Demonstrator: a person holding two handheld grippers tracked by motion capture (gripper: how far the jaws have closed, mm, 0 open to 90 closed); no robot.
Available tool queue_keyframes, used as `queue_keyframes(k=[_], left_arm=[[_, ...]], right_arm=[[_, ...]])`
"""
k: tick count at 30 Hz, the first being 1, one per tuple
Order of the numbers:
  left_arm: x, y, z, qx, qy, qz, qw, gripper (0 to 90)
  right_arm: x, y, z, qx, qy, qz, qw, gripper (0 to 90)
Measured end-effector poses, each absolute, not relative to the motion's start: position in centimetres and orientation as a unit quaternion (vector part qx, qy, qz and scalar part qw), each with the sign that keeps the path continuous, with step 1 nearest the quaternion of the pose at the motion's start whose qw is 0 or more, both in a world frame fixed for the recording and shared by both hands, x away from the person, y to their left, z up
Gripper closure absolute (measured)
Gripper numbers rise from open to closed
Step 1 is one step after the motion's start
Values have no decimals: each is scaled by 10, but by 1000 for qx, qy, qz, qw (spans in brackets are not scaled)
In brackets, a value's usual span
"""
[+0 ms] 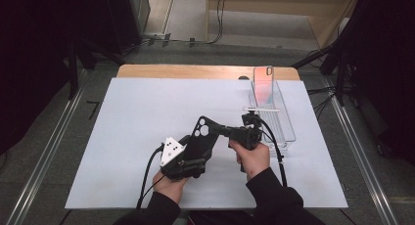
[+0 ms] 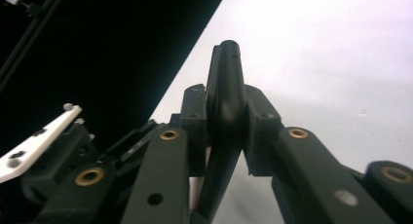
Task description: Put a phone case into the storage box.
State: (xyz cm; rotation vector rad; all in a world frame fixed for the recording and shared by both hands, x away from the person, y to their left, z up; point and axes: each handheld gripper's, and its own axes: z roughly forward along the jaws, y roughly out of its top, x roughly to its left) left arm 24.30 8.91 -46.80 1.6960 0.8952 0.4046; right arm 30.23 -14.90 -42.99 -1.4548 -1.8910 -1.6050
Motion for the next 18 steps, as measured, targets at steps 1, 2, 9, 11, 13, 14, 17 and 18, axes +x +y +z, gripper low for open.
queue_keyframes(k=[1,2,9,11,13,14,17,18], left_arm=[[243,89,-468,718,380,168,558,139],[243,89,-468,719,379,168,558,139],[244,90,-466,718,374,154,567,134],[246,90,-464,723,372,143,564,131],[247,90,-461,728,374,136,559,127],[247,90,-460,729,375,137,556,121],[247,87,-456,735,383,137,543,115],[247,87,-455,739,384,133,538,115]], right_arm=[[302,-149,-430,-500,-651,-555,135,760],[302,-150,-429,-499,-650,-556,142,767],[301,-150,-424,-490,-652,-559,148,774],[300,-150,-423,-490,-652,-558,150,775],[300,-151,-422,-487,-651,-561,157,775],[300,-151,-421,-486,-650,-561,160,775],[299,-151,-419,-484,-655,-560,152,775],[299,-151,-418,-483,-658,-559,146,775]])
